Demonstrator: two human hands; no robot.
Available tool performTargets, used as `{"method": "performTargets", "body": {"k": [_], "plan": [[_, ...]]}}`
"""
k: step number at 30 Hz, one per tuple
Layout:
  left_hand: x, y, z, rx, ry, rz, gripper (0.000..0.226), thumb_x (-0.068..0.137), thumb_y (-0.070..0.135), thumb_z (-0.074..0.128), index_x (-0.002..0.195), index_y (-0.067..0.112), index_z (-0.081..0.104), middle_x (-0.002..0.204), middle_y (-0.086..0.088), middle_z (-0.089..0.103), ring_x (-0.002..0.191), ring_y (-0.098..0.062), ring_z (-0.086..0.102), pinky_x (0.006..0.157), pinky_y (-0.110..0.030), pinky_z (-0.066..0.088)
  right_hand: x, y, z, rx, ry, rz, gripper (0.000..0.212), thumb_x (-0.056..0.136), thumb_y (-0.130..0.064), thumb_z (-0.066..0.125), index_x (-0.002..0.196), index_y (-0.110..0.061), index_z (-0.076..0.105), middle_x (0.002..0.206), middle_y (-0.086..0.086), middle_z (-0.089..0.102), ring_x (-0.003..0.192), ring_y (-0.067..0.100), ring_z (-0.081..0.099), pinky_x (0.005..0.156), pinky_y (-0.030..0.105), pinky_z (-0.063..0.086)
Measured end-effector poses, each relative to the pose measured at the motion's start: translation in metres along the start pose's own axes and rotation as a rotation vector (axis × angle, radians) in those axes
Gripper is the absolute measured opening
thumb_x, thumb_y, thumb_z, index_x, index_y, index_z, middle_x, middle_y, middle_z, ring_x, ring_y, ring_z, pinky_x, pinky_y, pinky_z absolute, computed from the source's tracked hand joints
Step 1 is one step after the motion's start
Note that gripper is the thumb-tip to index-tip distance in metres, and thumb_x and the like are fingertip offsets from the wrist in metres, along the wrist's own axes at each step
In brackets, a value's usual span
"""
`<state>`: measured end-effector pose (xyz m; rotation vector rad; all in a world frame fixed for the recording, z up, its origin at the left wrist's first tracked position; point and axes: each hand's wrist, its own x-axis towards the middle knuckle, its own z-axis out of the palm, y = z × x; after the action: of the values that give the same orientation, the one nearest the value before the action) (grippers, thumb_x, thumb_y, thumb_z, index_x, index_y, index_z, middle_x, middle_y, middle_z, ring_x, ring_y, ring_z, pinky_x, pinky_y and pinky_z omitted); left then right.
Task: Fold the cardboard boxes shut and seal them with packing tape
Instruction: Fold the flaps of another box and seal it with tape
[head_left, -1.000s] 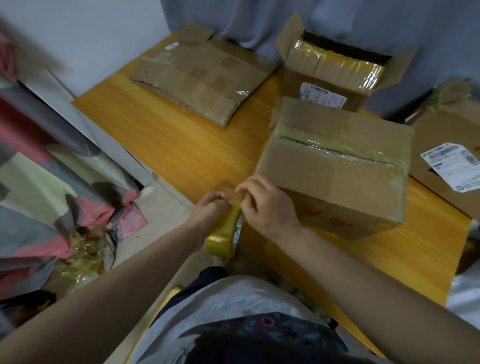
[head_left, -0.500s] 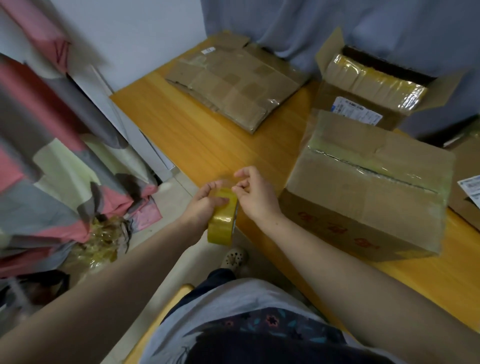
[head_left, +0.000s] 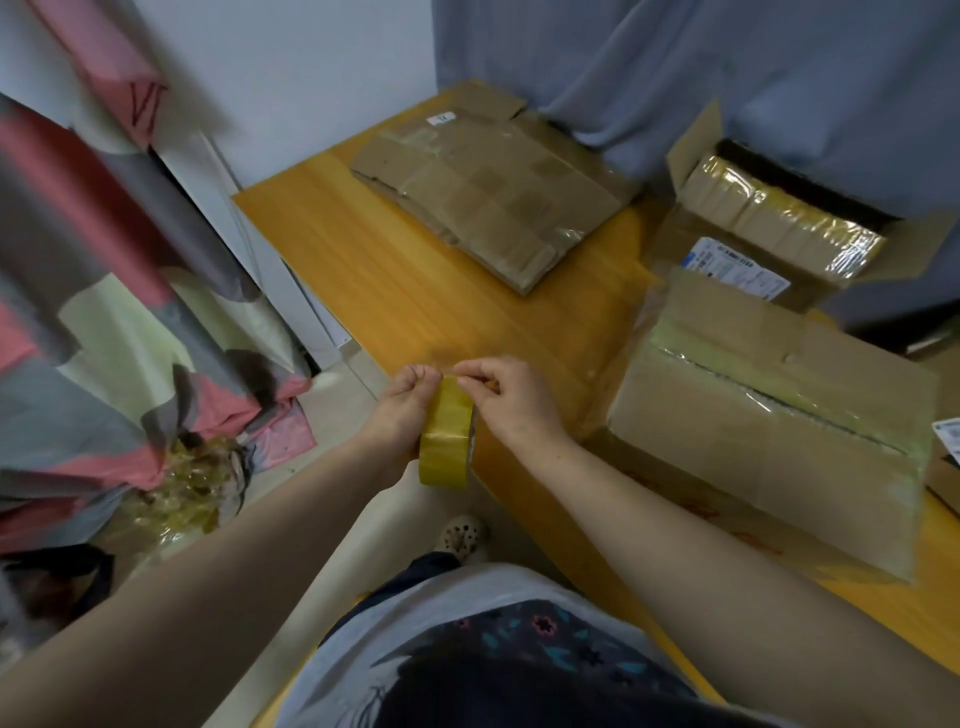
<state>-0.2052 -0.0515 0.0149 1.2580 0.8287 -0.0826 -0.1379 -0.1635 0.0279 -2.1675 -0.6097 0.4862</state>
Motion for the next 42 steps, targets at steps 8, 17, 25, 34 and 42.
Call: {"method": "performTargets", "body": {"k": [8,17,25,34,42], "plan": [[0.018,0.016,-0.008,-0.008,-0.007,-0.049,0.013,0.097,0.023,0.046,0.084,0.024,0.048,0.075,0.000,0.052,0.062,-0.016,0.051,0.058,-0.027,0.042,0.021,-0.009,0.005,-0.108,0.025,0.061,0.025,0.090,-0.029,0.061,0.114,-0.022,0.067,0.107,-0.003,0.065,0.098,0.012,0.059,0.082,0.028,0.048],[0.036,0.022,-0.015,0.006,-0.061,-0.053,0.026,0.093,0.010,0.053,0.106,0.032,0.049,0.090,-0.008,0.057,0.074,-0.023,0.056,0.066,-0.036,0.047,0.040,-0.014,0.007,-0.264,-0.010,0.100,0.020,0.098,-0.031,0.048,0.110,-0.024,0.063,0.115,-0.003,0.061,0.103,0.017,0.058,0.082,0.037,0.051],[0.045,0.027,-0.020,0.182,-0.218,0.129,0.011,0.098,0.026,0.050,0.100,0.037,0.052,0.080,-0.013,0.054,0.069,-0.024,0.051,0.069,-0.041,0.046,0.054,-0.015,0.000,-0.320,-0.112,0.154,0.025,0.101,-0.034,0.040,0.116,-0.022,0.056,0.119,0.001,0.054,0.106,0.020,0.055,0.082,0.036,0.048],[0.067,0.030,-0.005,0.282,-0.182,0.176,0.018,0.101,0.025,0.041,0.091,0.011,0.048,0.061,-0.002,0.047,0.045,-0.007,0.045,0.045,-0.022,0.040,0.071,-0.010,-0.011,-0.278,-0.086,0.256,0.034,0.096,-0.044,0.046,0.110,-0.017,0.062,0.115,0.004,0.059,0.107,0.024,0.056,0.083,0.039,0.048],[0.092,0.044,0.008,0.383,-0.040,0.145,0.012,0.099,0.025,0.048,0.091,0.016,0.047,0.081,-0.008,0.055,0.062,-0.015,0.054,0.060,-0.037,0.051,0.077,0.007,-0.042,0.010,0.186,0.426,0.047,0.093,-0.059,0.040,0.108,-0.016,0.047,0.118,0.006,0.047,0.096,0.021,0.050,0.083,0.037,0.043]]}}
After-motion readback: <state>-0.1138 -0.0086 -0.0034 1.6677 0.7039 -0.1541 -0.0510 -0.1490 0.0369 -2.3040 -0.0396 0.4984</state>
